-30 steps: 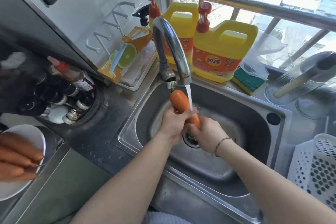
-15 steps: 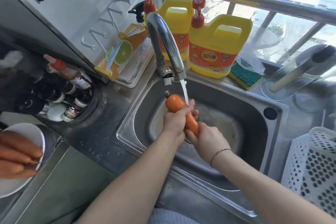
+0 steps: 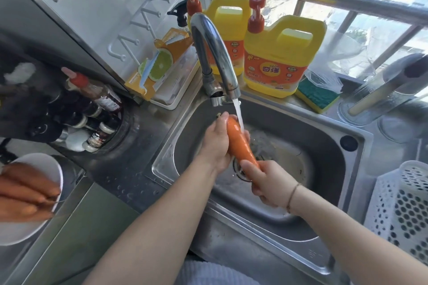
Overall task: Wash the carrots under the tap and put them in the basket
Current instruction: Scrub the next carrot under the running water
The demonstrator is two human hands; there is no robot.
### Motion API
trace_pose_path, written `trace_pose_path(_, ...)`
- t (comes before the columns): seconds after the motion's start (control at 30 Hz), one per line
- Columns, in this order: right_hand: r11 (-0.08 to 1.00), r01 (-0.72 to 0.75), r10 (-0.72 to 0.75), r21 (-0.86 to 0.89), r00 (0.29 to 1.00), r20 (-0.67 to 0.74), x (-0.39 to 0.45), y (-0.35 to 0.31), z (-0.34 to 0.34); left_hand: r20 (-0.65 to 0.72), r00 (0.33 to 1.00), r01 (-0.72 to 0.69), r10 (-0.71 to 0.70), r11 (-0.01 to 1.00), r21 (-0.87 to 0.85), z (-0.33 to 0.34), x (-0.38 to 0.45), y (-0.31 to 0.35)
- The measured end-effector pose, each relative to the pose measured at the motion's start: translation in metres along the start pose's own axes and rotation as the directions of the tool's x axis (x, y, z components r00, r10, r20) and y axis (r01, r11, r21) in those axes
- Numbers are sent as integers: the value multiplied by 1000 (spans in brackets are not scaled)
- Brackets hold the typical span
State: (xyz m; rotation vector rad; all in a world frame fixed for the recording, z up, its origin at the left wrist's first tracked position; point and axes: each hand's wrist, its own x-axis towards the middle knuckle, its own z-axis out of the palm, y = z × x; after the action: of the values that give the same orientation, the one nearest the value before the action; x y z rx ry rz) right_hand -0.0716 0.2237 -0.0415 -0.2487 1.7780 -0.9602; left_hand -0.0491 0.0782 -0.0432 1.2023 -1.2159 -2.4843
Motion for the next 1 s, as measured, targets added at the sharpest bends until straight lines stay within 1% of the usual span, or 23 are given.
trace_pose_path(0.03,979,37,-59,-199,993,-105,1,1,4,-60,998,18,-19,1000,-12,4,1,1)
trace_pose_path(0.07,941,35,-101,-337,978,-181,3,1,6,-103,994,44,-47,999,-32,7,2,3)
trace_pose_path(0.1,905,9,-119,-425,965,-232,3,2,7,-137,988,69,-76,996,-54,10,3,5)
trace_pose_path(0.17,836,-66,-118,-544,948,-296,3,6,11,-200,973,102,-118,991,-88,15,3,6)
trace_pose_path(0.2,793,-95,-132,-602,938,-321,4,10,12,-230,967,98,-113,992,-74,16,4,5)
trace_pose_path(0.23,746,-108,-165,-657,926,-339,6,14,13,-252,963,88,-93,996,-32,16,5,4)
trace_pose_path(0.27,727,-98,-204,-680,915,-349,8,18,11,-247,966,81,-73,997,20,14,5,3)
trace_pose_path(0.3,746,-58,-228,-663,913,-337,10,22,6,-203,977,73,-58,995,68,12,5,2)
trace_pose_path(0.33,801,9,-233,-599,926,-298,14,27,-1,-123,991,62,-50,993,103,6,5,0)
trace_pose_path(0.37,871,82,-219,-485,947,-234,16,32,-9,-22,998,55,-53,991,125,-1,4,-1)
trace_pose_path(0.4,936,132,-193,-326,968,-160,17,35,-18,73,996,48,-58,990,133,-7,3,-2)
trace_pose_path(0.43,979,151,-163,-135,983,-83,16,38,-24,153,987,38,-58,990,134,-13,2,-2)
trace_pose_path(0.47,990,139,-139,36,990,-8,15,41,-29,217,975,26,-53,992,127,-17,1,-2)
trace_pose_path(0.5,982,125,-132,140,990,48,13,43,-32,270,962,17,-47,994,113,-19,2,-1)
trace_pose_path(0.53,976,120,-137,182,987,83,13,45,-35,306,951,14,-42,995,94,-20,1,0)
trace_pose_path(0.6,975,135,-155,174,983,103,13,47,-39,342,938,34,-53,998,61,-20,1,5)
trace_pose_path(0.63,980,150,-162,132,983,84,14,47,-40,350,935,46,-61,998,51,-20,1,7)
trace_pose_path(0.7,978,201,-203,-52,979,-20,15,44,-42,358,932,56,-64,998,32,-21,2,10)
trace_pose_path(0.77,927,233,-287,-293,945,-156,19,44,-41,319,946,49,-49,999,8,-22,3,8)
trace_pose_path(0.83,859,174,-321,-481,916,-242,22,43,-39,249,968,25,-24,1000,0,-22,6,3)
trace_pose_path(0.9,793,99,-330,-601,900,-286,24,42,-36,202,979,-2,1,1000,6,-24,8,-1)
trace_pose_path(1.0,750,45,-323,-659,896,-306,24,41,-34,180,984,-15,9,999,30,-28,8,-2)
